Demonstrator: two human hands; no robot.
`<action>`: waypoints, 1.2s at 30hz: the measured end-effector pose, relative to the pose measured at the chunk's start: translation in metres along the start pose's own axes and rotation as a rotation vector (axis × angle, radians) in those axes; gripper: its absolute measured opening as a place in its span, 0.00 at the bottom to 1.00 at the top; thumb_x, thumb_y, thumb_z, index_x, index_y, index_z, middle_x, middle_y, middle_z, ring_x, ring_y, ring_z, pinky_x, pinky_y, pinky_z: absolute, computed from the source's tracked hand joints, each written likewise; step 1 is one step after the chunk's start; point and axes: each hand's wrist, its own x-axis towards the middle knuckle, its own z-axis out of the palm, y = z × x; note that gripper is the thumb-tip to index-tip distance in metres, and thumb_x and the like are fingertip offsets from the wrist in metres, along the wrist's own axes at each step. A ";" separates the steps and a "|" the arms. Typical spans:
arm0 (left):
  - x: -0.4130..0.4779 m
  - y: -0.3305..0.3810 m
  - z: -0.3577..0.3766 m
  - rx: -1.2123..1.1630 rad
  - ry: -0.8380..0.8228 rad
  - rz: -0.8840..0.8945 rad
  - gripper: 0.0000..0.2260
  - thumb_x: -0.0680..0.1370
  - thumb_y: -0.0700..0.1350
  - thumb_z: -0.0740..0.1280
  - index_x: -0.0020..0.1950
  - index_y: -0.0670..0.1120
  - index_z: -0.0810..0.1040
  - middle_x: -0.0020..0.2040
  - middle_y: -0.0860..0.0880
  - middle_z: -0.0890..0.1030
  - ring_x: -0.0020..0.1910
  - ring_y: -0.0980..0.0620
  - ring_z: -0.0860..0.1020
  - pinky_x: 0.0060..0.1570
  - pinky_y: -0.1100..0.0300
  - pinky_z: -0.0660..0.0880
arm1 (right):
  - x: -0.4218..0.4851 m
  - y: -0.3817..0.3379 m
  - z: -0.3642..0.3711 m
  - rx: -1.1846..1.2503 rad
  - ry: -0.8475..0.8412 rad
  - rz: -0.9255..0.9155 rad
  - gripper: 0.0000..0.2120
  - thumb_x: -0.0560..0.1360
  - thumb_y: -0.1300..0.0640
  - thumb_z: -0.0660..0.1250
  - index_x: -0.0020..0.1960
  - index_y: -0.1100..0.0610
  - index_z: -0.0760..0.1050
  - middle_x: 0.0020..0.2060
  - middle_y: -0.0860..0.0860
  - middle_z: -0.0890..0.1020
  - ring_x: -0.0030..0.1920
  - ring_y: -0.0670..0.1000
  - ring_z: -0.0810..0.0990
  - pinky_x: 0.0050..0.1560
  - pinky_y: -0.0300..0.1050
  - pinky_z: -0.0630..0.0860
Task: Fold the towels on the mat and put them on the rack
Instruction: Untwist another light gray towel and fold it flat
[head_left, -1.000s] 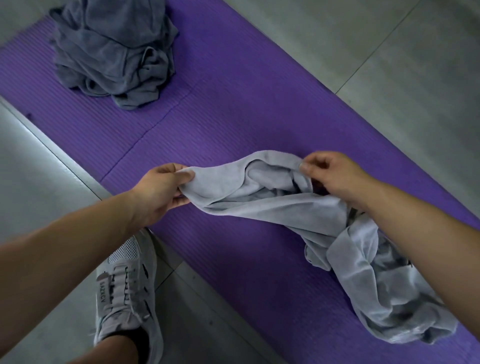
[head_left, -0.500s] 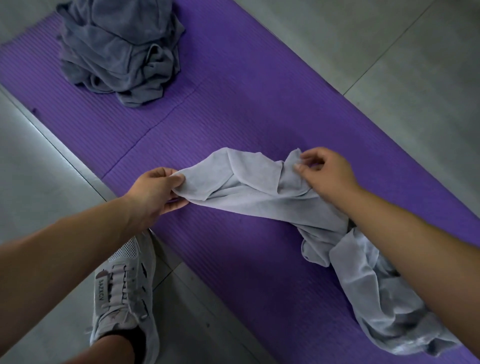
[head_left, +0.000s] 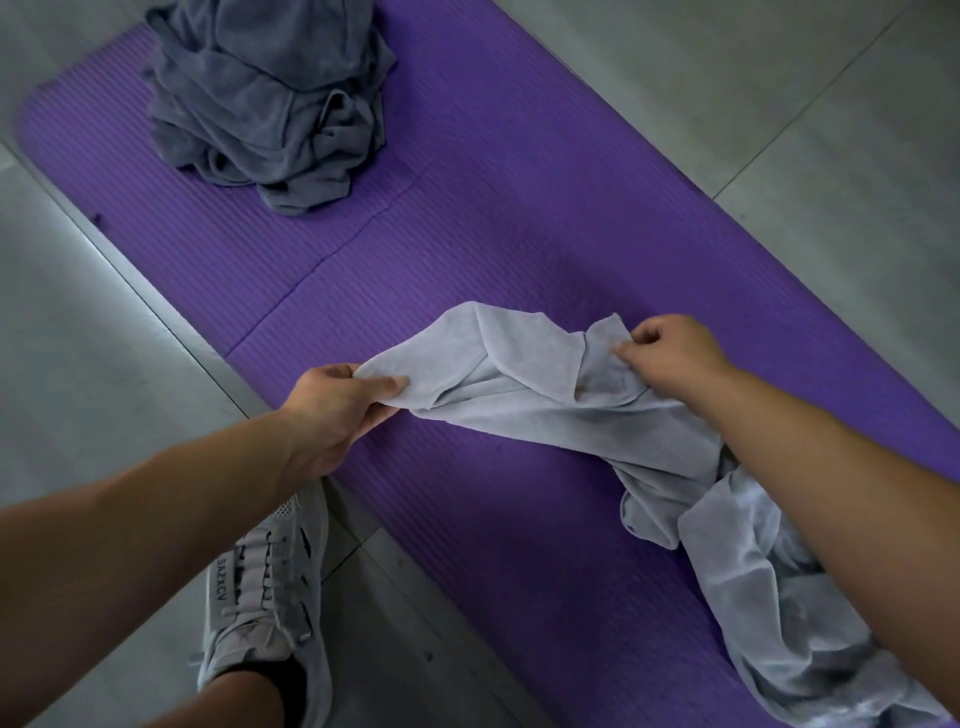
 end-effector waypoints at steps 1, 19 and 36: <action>0.000 -0.002 0.000 -0.023 0.027 -0.009 0.14 0.74 0.35 0.75 0.59 0.34 0.79 0.52 0.41 0.86 0.50 0.47 0.86 0.47 0.60 0.83 | 0.000 0.002 -0.002 -0.021 0.029 -0.003 0.14 0.78 0.51 0.69 0.45 0.63 0.78 0.33 0.51 0.77 0.34 0.51 0.74 0.37 0.47 0.71; 0.012 0.025 -0.011 -0.392 -0.047 0.003 0.10 0.85 0.44 0.61 0.63 0.41 0.74 0.53 0.41 0.85 0.49 0.45 0.86 0.44 0.48 0.84 | 0.056 -0.075 -0.077 0.271 0.587 -0.173 0.09 0.82 0.50 0.61 0.45 0.53 0.71 0.39 0.51 0.75 0.40 0.50 0.72 0.36 0.42 0.62; 0.015 0.038 -0.019 -0.491 -0.161 -0.122 0.11 0.81 0.38 0.67 0.63 0.40 0.76 0.54 0.42 0.86 0.50 0.47 0.86 0.47 0.54 0.84 | 0.086 -0.087 -0.045 0.310 0.336 0.099 0.08 0.74 0.51 0.67 0.42 0.55 0.78 0.37 0.52 0.81 0.41 0.60 0.85 0.42 0.61 0.84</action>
